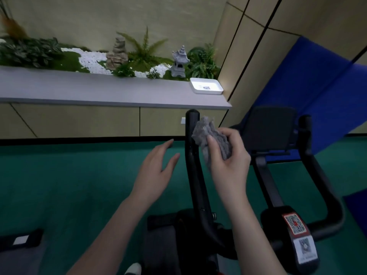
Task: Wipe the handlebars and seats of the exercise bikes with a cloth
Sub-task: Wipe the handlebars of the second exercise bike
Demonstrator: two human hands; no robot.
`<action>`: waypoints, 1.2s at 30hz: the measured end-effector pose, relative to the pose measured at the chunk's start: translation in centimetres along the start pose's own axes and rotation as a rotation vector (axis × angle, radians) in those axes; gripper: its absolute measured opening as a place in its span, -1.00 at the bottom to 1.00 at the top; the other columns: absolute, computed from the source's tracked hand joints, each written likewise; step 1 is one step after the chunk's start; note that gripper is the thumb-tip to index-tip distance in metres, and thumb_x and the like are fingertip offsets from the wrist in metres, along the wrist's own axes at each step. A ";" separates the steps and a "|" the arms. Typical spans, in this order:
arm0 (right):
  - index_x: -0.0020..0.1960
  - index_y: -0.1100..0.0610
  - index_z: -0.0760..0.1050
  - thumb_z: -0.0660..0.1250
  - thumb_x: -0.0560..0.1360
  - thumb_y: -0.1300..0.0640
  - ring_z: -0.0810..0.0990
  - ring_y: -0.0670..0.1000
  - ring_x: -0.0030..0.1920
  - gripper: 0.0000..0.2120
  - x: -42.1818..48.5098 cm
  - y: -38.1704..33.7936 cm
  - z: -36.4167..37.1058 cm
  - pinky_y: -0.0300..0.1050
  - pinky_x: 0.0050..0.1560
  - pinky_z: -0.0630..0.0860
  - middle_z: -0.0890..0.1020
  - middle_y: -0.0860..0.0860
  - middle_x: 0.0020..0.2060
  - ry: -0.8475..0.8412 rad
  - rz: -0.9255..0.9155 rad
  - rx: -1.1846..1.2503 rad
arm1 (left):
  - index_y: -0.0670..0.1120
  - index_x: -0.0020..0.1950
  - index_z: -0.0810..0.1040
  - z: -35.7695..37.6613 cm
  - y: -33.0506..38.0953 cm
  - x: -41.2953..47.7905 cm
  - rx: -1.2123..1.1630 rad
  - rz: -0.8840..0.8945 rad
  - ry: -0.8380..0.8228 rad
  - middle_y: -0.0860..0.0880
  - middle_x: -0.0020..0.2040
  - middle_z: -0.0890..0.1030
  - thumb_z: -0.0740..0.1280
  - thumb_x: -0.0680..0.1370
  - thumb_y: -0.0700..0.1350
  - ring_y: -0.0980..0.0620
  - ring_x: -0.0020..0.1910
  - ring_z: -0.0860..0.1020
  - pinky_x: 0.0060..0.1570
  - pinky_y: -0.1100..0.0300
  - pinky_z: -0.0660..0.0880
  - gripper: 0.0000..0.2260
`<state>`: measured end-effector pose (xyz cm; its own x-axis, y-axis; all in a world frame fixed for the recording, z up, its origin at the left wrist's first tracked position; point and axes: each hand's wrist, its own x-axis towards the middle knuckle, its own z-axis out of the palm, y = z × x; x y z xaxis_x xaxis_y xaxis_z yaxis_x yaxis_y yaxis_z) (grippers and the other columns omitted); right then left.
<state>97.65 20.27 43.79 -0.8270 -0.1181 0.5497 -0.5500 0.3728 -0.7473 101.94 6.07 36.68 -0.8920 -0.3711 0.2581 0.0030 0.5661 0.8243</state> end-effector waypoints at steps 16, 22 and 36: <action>0.01 0.18 0.52 0.30 0.55 0.17 0.58 -0.01 -0.12 -0.91 11.0 -0.1 4.6 -0.18 -0.13 0.46 0.63 -0.02 -0.18 -0.468 0.032 -0.342 | -0.12 0.10 0.56 0.7 1.2 6.3 -0.825 -0.303 -0.117 -0.07 0.00 0.62 0.32 0.53 -0.27 0.15 -0.08 0.57 -0.04 0.37 0.46 -0.83; 0.11 0.22 0.49 0.21 0.59 0.21 0.61 0.17 -0.16 -0.84 6.1 0.1 6.4 0.09 -0.16 0.53 0.65 0.17 -0.17 -0.045 0.067 -0.451 | 0.04 0.01 0.55 0.7 0.5 6.5 -0.851 -0.291 -0.151 -0.06 0.01 0.61 0.33 0.52 -0.25 0.13 -0.06 0.57 0.00 0.29 0.45 -0.81; 0.13 0.23 0.59 0.32 0.54 0.26 0.62 0.00 0.00 -0.81 1.7 0.7 6.1 -0.24 0.05 0.52 0.64 0.08 -0.02 0.152 0.156 -0.312 | -0.01 0.10 0.58 0.7 -0.2 6.6 -0.918 -0.299 -0.220 -0.02 0.07 0.63 0.32 0.54 -0.23 0.25 -0.06 0.60 -0.05 0.34 0.52 -0.81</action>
<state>95.14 14.69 41.96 -0.8584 0.0909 0.5048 -0.3375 0.6410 -0.6894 95.78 4.01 37.89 -0.9769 -0.2085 -0.0467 0.0307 -0.3530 0.9351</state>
